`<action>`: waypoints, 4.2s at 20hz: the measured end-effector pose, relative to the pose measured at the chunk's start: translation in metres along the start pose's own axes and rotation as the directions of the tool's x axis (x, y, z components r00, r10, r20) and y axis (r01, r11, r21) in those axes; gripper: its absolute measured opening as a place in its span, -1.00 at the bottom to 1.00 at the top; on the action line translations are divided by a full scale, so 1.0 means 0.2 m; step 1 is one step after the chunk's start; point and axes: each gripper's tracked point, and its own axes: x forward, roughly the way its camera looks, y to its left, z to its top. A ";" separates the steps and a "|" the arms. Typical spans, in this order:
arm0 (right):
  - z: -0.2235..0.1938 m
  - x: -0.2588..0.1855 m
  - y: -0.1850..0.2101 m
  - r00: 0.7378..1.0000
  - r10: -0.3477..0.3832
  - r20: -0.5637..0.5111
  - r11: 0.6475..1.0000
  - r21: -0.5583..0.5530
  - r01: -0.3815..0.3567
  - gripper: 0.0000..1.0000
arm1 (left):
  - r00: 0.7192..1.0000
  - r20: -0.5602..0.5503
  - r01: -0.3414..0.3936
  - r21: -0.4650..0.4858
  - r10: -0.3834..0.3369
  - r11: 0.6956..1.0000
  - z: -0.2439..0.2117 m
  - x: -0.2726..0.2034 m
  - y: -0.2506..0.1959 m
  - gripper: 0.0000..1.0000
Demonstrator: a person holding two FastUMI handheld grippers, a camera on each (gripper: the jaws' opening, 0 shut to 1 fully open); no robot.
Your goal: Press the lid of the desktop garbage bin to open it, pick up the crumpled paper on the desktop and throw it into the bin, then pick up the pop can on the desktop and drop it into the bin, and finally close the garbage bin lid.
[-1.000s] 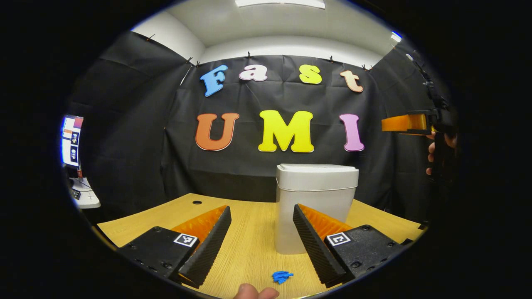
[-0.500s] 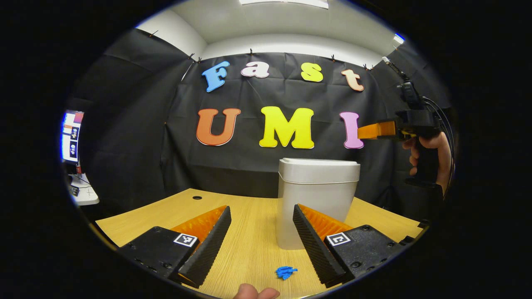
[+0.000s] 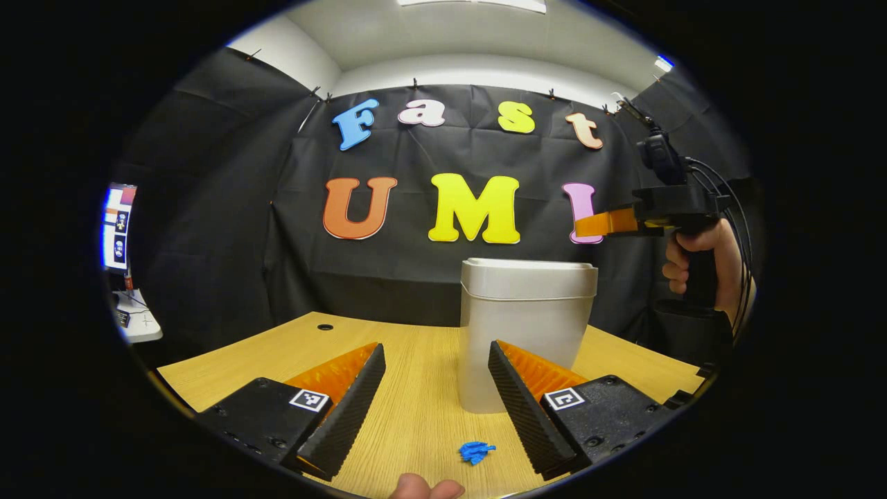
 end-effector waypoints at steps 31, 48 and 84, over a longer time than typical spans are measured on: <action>-0.07 0.06 0.08 0.999 0.051 -0.014 0.995 -0.082 -0.052 -0.48 | 0.997 -0.061 -0.040 -0.033 0.038 0.999 -0.13 -0.01 0.04 0.94; 0.11 -0.15 0.00 0.979 -0.009 0.203 0.998 -0.052 0.020 0.89 | 0.994 -0.098 -0.059 -0.045 0.055 0.997 -0.20 0.03 0.04 0.94; -0.82 -0.72 -0.31 0.997 -0.080 -0.023 0.994 0.077 0.081 0.90 | 0.858 -0.510 0.051 -0.017 -0.053 0.999 -1.01 -0.03 -0.25 0.95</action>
